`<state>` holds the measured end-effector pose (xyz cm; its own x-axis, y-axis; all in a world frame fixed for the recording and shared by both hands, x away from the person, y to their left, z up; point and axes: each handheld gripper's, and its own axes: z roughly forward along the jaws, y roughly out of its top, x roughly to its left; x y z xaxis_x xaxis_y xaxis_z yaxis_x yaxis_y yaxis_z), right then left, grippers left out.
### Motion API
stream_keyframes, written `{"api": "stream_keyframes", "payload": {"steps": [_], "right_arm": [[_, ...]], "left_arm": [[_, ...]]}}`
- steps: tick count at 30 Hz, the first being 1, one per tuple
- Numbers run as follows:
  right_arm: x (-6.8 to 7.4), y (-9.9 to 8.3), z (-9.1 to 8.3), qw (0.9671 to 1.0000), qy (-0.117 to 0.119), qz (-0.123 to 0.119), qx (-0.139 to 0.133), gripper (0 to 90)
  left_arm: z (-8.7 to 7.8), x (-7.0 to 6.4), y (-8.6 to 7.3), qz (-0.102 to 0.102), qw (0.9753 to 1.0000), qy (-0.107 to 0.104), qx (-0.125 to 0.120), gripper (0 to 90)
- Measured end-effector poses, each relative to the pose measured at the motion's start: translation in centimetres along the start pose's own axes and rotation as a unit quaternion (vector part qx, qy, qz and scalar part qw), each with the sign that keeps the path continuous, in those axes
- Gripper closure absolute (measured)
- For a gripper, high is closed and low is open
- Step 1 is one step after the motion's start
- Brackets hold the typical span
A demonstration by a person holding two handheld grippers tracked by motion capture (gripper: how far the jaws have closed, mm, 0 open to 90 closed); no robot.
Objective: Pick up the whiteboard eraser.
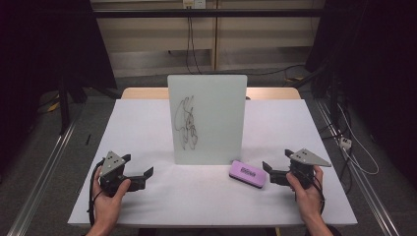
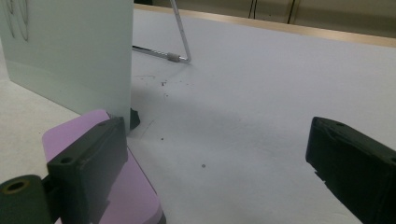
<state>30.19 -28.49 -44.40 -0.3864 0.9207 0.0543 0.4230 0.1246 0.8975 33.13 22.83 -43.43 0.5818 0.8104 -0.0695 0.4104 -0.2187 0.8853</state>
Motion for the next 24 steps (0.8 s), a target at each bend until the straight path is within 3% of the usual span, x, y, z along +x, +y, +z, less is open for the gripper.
{"api": "stream_keyframes", "payload": {"steps": [14, 24], "right_arm": [[0.01, 0.12, 0.17, 0.9998, 0.018, 0.002, 0.0, 5.4], [-0.03, 0.14, 0.54, 0.9992, 0.031, 0.024, -0.006, 6.3]], "left_arm": [[-0.12, -0.15, 0.06, -0.002, 1.0, 0.009, -0.001, 4.9], [-0.01, -0.14, -0.06, 0.0, 1.0, 0.006, 0.003, 4.9]]}}
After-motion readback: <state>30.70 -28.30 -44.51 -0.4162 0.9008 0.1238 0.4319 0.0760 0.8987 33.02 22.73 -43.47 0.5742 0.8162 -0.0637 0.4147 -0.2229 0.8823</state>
